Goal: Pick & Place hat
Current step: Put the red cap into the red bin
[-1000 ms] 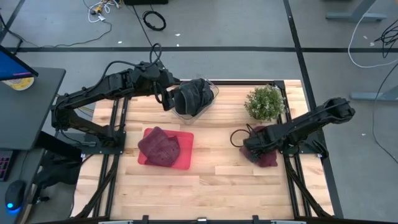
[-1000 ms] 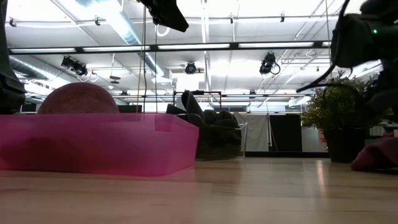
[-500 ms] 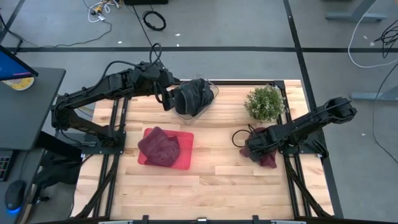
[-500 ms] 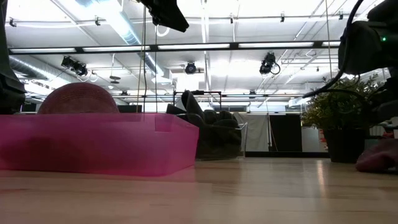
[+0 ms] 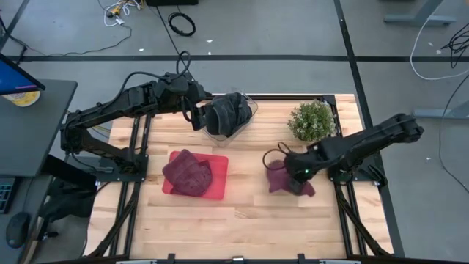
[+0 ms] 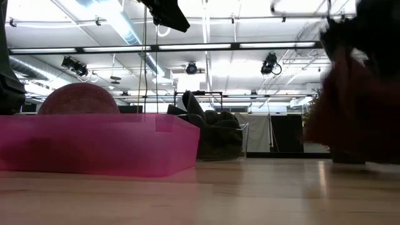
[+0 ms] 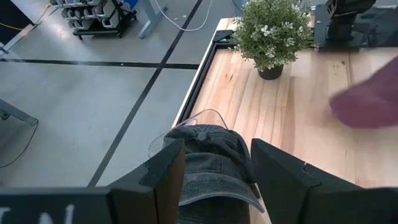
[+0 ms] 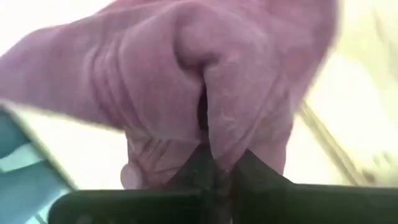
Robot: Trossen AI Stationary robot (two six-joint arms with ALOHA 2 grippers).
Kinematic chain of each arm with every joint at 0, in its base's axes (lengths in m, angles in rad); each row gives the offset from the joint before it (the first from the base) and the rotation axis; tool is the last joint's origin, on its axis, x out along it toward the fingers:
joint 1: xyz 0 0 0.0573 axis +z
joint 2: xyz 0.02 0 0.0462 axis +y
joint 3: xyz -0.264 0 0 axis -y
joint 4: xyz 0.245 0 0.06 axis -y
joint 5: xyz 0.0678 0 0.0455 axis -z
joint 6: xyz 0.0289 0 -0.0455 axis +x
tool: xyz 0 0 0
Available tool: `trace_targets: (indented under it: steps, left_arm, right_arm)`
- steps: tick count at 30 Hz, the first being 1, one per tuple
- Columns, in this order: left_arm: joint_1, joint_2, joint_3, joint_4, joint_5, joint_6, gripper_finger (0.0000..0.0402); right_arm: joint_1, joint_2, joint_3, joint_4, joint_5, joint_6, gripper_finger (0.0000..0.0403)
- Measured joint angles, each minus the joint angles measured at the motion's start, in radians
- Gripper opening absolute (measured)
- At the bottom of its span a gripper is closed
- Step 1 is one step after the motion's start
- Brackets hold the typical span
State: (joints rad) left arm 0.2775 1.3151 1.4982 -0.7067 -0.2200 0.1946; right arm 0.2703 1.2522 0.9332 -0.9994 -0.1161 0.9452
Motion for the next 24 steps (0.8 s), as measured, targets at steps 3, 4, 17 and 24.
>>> trace_targets:
  steps: [3, 4, 17, 24]
  left_arm:
    - [0.0, 0.0, 0.0, 0.0, 0.0, 0.0, 0.0188]
    - [0.0, 0.0, 0.0, 0.0, 0.0, 0.0, 0.0188]
    - [-0.006, -0.005, 0.0, 0.084, 0.134, 0.034, 0.0188]
    - [0.008, -0.021, 0.0, 0.293, 0.403, -0.061, 0.0188]
  right_arm:
    - [-0.01, -0.02, 0.111, 0.011, 0.008, -0.083, 0.0012]
    - [-0.015, -0.026, 0.144, 0.025, 0.008, -0.111, 0.0012]
    - [-0.148, -0.118, 0.382, 0.425, -0.039, -0.343, 0.0012]
    - [-0.241, -0.169, 0.382, 0.694, -0.226, -0.387, 0.0012]
